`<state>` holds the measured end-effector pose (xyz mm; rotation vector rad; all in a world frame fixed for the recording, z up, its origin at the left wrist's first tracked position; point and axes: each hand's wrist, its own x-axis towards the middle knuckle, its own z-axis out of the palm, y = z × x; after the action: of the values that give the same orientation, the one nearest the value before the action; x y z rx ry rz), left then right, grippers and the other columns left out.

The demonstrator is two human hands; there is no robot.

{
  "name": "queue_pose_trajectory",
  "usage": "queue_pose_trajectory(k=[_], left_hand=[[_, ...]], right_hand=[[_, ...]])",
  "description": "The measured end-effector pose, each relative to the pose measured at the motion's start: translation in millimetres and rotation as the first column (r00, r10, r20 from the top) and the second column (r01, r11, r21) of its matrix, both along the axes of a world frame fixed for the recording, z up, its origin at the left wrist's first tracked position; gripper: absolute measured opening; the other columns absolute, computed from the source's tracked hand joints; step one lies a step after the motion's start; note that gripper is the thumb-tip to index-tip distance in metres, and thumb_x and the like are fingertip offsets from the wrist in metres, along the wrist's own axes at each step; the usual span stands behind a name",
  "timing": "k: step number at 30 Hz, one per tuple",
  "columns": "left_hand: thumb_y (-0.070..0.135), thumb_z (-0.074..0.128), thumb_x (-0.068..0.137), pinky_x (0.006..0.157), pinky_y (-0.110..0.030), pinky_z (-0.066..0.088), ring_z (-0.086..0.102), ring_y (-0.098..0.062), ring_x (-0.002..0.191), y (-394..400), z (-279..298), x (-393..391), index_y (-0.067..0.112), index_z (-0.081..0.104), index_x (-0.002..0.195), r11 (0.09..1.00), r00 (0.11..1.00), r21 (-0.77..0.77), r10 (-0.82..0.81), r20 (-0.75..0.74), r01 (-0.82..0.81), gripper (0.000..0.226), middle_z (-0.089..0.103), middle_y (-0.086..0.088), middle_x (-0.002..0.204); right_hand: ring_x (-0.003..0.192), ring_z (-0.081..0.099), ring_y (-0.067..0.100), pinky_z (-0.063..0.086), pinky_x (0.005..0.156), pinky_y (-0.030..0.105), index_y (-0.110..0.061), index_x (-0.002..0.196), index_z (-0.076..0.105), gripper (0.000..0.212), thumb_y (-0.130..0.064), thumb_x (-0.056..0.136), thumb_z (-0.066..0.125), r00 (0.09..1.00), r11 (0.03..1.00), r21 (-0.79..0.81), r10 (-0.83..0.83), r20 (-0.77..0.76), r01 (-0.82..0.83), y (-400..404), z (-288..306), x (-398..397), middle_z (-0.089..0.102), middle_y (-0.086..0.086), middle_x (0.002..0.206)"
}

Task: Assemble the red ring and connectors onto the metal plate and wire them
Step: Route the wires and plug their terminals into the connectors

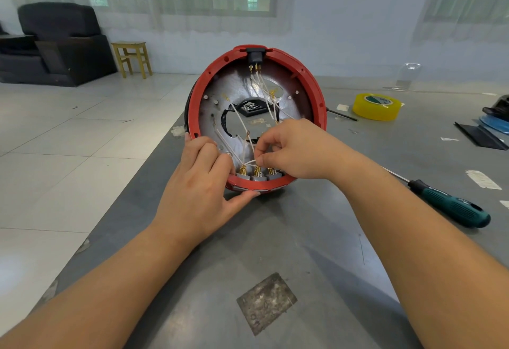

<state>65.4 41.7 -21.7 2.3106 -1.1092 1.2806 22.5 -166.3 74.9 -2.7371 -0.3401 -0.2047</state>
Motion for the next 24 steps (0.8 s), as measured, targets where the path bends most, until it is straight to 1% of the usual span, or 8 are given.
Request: queue_pose_trajectory(k=[5,8,12,17,20,24], left_hand=[[0.065,0.064,0.09,0.102,-0.06,0.05,0.051,-0.035,0.112,0.4,-0.3,0.5,0.007,0.06,0.085,1.0,1.0,0.011,0.001,0.003,-0.001,0.058,0.056,-0.009,0.092],[0.064,0.065,0.09,0.102,-0.06,0.049,0.051,-0.035,0.112,0.4,-1.0,1.0,0.007,0.059,0.085,1.0,1.0,0.011,0.002,0.0,-0.002,0.057,0.056,-0.009,0.092],[0.065,0.064,0.091,0.102,-0.059,0.05,0.051,-0.035,0.111,0.1,-1.3,0.7,0.007,0.06,0.084,1.0,1.0,0.003,-0.008,0.012,0.008,0.058,0.056,-0.009,0.091],[0.067,0.063,0.091,0.101,-0.053,0.05,0.052,-0.036,0.11,0.3,-1.7,-0.2,0.007,0.06,0.084,1.0,1.0,-0.003,-0.011,0.004,0.011,0.06,0.056,-0.009,0.092],[0.068,0.063,0.09,0.098,-0.045,0.048,0.052,-0.035,0.11,0.9,-2.1,0.3,0.007,0.061,0.085,1.0,1.0,0.004,0.003,0.014,-0.003,0.061,0.056,-0.009,0.093],[0.067,0.066,0.09,0.096,-0.044,0.048,0.052,-0.036,0.11,1.1,-3.9,0.9,0.007,0.06,0.086,1.0,1.0,-0.003,0.004,0.022,-0.004,0.06,0.054,-0.009,0.093]], right_hand=[[0.059,0.051,-0.017,0.035,0.052,0.005,-0.028,0.087,0.074,0.008,-0.025,0.093,0.071,1.0,1.0,0.025,0.001,-0.011,-0.001,-0.5,0.5,-0.6,0.051,-0.041,0.053],[0.057,0.051,-0.016,0.034,0.05,0.007,-0.027,0.089,0.076,0.007,-0.025,0.094,0.07,1.0,1.0,0.027,-0.001,-0.018,0.001,-0.1,0.7,-0.8,0.052,-0.039,0.052],[0.057,0.051,-0.017,0.035,0.052,0.004,-0.027,0.088,0.075,0.008,-0.023,0.094,0.07,1.0,0.999,0.034,0.005,-0.03,-0.004,0.0,1.3,-1.4,0.051,-0.039,0.05],[0.056,0.051,-0.017,0.035,0.052,0.003,-0.026,0.087,0.075,0.009,-0.022,0.093,0.07,1.0,0.999,0.038,0.007,-0.029,-0.006,-0.3,1.1,-2.6,0.051,-0.038,0.05],[0.056,0.051,-0.018,0.035,0.052,0.003,-0.027,0.086,0.075,0.009,-0.022,0.093,0.071,1.0,1.0,0.016,0.009,-0.029,-0.008,0.4,1.1,-2.7,0.051,-0.039,0.051],[0.058,0.051,-0.02,0.034,0.052,0.002,-0.03,0.085,0.073,0.011,-0.022,0.093,0.071,1.0,1.0,-0.014,0.012,-0.029,-0.012,0.6,1.5,-2.3,0.05,-0.042,0.052]])
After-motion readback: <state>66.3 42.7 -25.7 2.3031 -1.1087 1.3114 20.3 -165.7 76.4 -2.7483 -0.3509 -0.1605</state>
